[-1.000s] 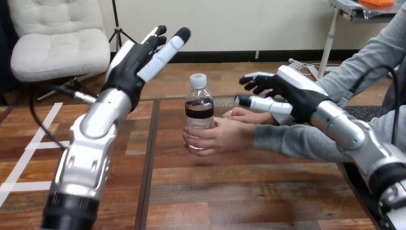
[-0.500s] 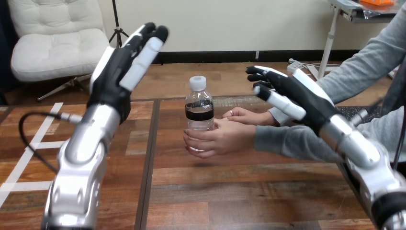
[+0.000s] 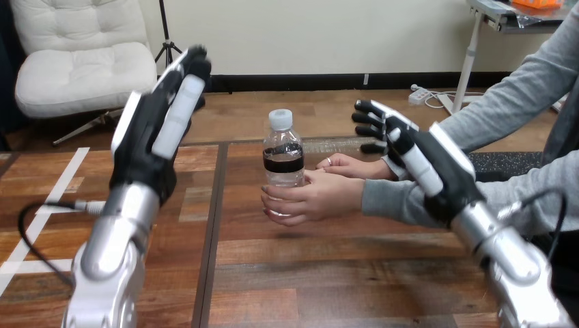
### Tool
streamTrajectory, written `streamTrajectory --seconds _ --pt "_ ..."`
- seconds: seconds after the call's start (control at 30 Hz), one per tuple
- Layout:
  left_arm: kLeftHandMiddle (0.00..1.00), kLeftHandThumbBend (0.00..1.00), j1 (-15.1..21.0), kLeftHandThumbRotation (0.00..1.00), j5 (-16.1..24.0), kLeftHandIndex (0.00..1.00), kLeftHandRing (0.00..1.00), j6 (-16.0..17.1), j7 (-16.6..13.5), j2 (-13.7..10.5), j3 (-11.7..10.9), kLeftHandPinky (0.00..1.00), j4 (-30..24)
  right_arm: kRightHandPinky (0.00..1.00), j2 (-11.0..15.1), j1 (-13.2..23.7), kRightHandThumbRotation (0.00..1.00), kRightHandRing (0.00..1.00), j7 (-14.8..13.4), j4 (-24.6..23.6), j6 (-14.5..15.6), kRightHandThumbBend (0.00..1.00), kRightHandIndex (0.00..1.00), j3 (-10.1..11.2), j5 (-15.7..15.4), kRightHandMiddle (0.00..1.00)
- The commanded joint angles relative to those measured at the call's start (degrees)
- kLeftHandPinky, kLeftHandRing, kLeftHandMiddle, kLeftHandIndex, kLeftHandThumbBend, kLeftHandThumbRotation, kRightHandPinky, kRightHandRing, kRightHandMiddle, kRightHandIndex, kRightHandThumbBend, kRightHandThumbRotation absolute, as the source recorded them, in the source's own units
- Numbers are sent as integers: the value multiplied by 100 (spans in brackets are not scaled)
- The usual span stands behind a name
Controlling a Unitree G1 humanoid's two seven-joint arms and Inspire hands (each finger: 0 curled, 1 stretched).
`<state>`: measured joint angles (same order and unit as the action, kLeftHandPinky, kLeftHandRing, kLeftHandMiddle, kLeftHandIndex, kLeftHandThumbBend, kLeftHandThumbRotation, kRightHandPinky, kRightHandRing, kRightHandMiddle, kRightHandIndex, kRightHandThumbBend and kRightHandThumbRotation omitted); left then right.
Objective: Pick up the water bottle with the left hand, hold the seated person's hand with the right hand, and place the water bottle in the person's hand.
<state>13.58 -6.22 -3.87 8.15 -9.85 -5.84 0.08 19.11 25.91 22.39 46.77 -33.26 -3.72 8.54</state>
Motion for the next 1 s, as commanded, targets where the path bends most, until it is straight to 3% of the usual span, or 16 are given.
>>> streamTrajectory --seconds 0.0,0.23,0.57,0.97 --pt "90 81 -338 88 -248 88 90 607 -67 194 -263 91 -559 86 -463 -525 100 90 -19 -1690 508 100 92 353 778 91" --pt "91 80 -754 89 -340 89 92 890 -27 243 -289 93 -737 91 -533 -1091 100 91 -75 -2628 963 100 92 325 1052 92" --pt "91 81 -1219 87 -352 87 92 1294 -94 451 -265 95 -900 94 -616 -1623 100 93 -39 -3549 1411 100 93 306 1348 93" --pt "89 77 -1824 90 -209 84 91 1642 -136 643 -39 96 -1073 96 -797 -2103 100 95 -173 -4317 1727 100 97 278 1542 95"
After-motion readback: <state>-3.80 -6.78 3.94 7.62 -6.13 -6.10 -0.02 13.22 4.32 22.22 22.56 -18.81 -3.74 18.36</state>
